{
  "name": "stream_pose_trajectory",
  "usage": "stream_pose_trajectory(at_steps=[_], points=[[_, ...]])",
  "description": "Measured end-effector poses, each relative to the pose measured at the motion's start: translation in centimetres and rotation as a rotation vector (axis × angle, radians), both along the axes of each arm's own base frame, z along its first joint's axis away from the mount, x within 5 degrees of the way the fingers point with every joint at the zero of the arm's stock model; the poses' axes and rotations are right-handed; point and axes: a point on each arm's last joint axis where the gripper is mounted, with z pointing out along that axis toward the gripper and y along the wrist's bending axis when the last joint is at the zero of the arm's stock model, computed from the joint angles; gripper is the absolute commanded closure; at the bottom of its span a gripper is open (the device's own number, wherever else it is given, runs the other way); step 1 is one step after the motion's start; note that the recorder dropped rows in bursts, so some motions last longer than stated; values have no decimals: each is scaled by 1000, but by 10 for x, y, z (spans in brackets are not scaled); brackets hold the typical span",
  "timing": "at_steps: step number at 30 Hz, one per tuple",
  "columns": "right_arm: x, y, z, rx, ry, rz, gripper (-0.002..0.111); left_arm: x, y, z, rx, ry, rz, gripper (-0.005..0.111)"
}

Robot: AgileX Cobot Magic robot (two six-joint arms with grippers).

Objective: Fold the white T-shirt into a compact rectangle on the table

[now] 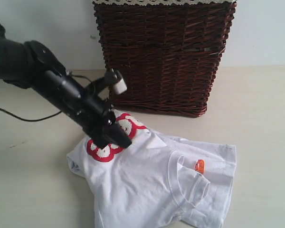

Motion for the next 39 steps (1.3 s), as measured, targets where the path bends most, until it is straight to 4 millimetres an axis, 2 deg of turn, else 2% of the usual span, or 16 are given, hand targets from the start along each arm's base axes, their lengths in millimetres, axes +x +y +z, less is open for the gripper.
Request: stream_pose_trajectory(at_steps=[2, 4, 9, 13, 17, 26, 32, 39], points=[[0, 0, 0, 0, 0, 0, 60, -2, -7, 19, -64, -37, 31, 107], [0, 0, 0, 0, 0, 0, 60, -6, -18, 28, -95, -79, 40, 107], [0, 0, 0, 0, 0, 0, 60, -33, -63, 21, -94, -164, -90, 107], [0, 0, 0, 0, 0, 0, 60, -56, -93, 5, -79, -261, -260, 107], [0, 0, 0, 0, 0, 0, 60, -62, -97, -12, -73, -267, -388, 107], [0, 0, 0, 1, 0, 0, 60, -61, -94, -42, -50, -295, -531, 107], [0, 0, 0, 1, 0, 0, 60, -60, -103, -56, -98, -324, -517, 107], [0, 0, 0, 2, 0, 0, 60, -44, -111, -72, -98, -396, -413, 107]])
